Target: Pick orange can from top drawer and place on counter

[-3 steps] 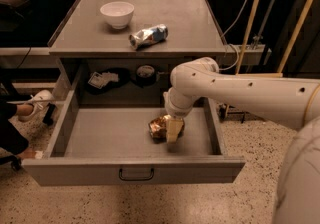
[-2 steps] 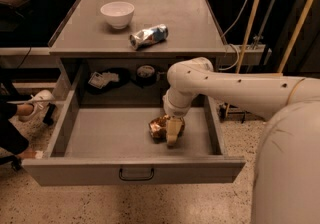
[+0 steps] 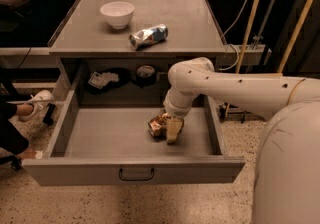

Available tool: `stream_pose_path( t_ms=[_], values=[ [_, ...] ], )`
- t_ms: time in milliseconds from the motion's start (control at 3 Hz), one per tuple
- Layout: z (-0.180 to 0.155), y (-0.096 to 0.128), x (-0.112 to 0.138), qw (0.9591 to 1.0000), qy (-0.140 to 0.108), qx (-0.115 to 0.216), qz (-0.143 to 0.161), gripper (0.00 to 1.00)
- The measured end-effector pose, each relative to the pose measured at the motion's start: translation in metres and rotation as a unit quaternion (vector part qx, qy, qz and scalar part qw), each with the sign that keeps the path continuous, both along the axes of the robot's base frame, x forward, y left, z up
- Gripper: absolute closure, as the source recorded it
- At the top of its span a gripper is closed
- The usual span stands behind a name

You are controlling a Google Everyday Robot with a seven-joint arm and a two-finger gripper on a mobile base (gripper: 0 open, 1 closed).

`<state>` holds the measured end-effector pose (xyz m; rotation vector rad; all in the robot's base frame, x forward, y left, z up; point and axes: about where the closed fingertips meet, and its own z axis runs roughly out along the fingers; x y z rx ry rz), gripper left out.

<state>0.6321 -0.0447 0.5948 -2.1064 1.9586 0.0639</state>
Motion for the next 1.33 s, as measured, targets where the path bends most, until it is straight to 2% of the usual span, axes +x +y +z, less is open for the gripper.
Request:
stream_pose_path(
  t_ms=[1000, 1333],
  values=[
    [0.008, 0.0, 0.0, 1.0, 0.0, 0.0, 0.0, 0.88],
    [0.05, 0.006, 0.004, 0.9991, -0.033, -0.009, -0.027, 1.0]
  ],
)
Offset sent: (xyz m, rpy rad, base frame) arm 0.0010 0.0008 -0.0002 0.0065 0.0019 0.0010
